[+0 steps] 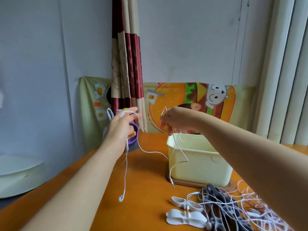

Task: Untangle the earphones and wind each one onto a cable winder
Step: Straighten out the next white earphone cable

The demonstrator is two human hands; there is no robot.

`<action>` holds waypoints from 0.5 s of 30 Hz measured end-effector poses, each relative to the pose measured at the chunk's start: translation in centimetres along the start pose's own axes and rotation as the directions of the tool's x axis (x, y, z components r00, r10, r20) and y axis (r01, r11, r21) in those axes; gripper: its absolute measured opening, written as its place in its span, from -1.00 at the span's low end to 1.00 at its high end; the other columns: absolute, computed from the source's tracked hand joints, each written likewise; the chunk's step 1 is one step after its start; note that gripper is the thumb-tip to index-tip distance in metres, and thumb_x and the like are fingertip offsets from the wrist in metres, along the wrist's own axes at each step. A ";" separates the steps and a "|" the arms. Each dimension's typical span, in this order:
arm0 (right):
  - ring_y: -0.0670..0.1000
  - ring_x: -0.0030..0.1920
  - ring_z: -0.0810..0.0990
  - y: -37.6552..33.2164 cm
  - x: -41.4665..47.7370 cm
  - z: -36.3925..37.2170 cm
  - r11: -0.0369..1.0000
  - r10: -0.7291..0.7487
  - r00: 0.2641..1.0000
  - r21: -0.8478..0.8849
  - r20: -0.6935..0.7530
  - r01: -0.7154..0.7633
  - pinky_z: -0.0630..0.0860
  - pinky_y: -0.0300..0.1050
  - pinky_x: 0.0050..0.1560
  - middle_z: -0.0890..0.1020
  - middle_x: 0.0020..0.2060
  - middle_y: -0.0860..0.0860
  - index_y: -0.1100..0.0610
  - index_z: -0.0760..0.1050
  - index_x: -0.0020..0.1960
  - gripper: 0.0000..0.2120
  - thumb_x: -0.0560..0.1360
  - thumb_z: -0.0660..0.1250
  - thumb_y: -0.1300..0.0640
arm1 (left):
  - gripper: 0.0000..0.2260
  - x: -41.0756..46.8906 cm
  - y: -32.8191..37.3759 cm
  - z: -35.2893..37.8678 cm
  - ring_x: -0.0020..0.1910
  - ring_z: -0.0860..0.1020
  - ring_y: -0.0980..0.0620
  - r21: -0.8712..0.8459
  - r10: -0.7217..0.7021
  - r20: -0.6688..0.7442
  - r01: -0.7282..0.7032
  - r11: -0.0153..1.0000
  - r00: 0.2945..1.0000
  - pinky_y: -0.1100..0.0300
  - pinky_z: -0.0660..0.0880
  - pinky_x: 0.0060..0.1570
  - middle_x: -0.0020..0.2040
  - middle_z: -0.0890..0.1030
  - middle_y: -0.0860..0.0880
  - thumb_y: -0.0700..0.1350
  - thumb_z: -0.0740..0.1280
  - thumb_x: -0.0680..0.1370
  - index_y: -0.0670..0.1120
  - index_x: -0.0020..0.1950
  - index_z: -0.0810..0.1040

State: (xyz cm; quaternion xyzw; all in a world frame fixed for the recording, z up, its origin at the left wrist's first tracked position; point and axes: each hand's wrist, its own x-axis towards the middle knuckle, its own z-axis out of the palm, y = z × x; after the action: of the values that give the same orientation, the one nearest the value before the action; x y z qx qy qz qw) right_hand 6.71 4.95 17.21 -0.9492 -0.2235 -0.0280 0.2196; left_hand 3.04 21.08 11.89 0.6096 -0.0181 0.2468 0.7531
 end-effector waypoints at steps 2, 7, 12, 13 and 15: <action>-0.08 -0.44 0.51 -0.8 0.9 -0.5 0.999 0.002 0.997 0.054 0.082 -0.006 0.45 -0.28 -0.38 0.61 -0.31 0.03 0.16 0.54 -0.04 -0.76 0.64 0.11 0.19 | -0.78 0.3 0.2 -0.3 -0.64 0.19 0.17 0.027 0.025 -0.019 -0.024 0.999 1.000 0.21 0.25 -0.32 -0.17 0.63 0.05 -0.26 0.21 0.61 -0.07 0.12 0.61; -0.05 -0.32 0.54 -0.4 1.6 0.6 0.988 -0.028 0.973 0.156 0.228 -0.008 0.53 -0.26 -0.25 0.59 -0.25 0.08 0.24 0.58 -0.01 -0.79 0.58 0.27 0.11 | -0.80 0.5 -0.1 -1.3 -0.61 0.28 0.18 0.149 0.089 -0.060 -0.079 0.986 0.994 0.23 0.32 -0.35 -0.20 0.54 0.00 -0.21 0.22 0.59 0.02 0.01 0.61; 0.07 -0.04 0.62 2.5 1.3 4.2 0.989 0.036 0.968 0.127 0.248 -0.069 0.57 -0.13 0.00 0.65 -0.06 0.10 0.18 0.59 0.00 -0.58 0.55 0.21 -0.17 | -0.81 0.1 -1.7 -2.5 -0.25 0.46 0.15 0.310 0.138 -0.072 -0.110 0.944 0.988 0.42 0.39 -0.37 -0.05 0.55 0.00 -0.15 0.21 0.62 0.05 0.11 0.58; 0.09 0.04 0.61 2.9 1.3 4.8 0.985 0.033 0.973 0.157 0.229 -0.070 0.58 -0.10 0.04 0.64 0.02 0.12 0.17 0.59 0.04 -0.56 0.56 0.16 -0.18 | -0.81 0.0 -2.2 -2.5 -0.20 0.46 0.16 0.343 0.135 -0.058 -0.108 0.933 0.989 0.43 0.39 -0.35 0.00 0.56 0.00 -0.14 0.21 0.62 0.04 0.13 0.58; 0.11 0.13 0.58 3.2 1.3 5.6 0.975 0.036 0.984 0.212 0.175 -0.073 0.59 -0.05 0.09 0.59 0.13 0.13 0.16 0.54 0.18 -0.59 0.59 0.14 -0.12 | -0.81 -0.4 -2.9 -2.5 -0.14 0.46 0.17 0.378 0.124 -0.034 -0.103 0.920 0.992 0.37 0.38 -0.28 0.07 0.56 0.01 -0.14 0.20 0.63 0.03 0.15 0.56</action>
State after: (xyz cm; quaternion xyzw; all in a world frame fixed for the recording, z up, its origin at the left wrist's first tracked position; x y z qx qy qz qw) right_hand 9.05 5.29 11.03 -0.9242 -0.2169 0.0837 0.3029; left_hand 3.17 22.85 8.53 0.7329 0.0158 0.3063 0.6072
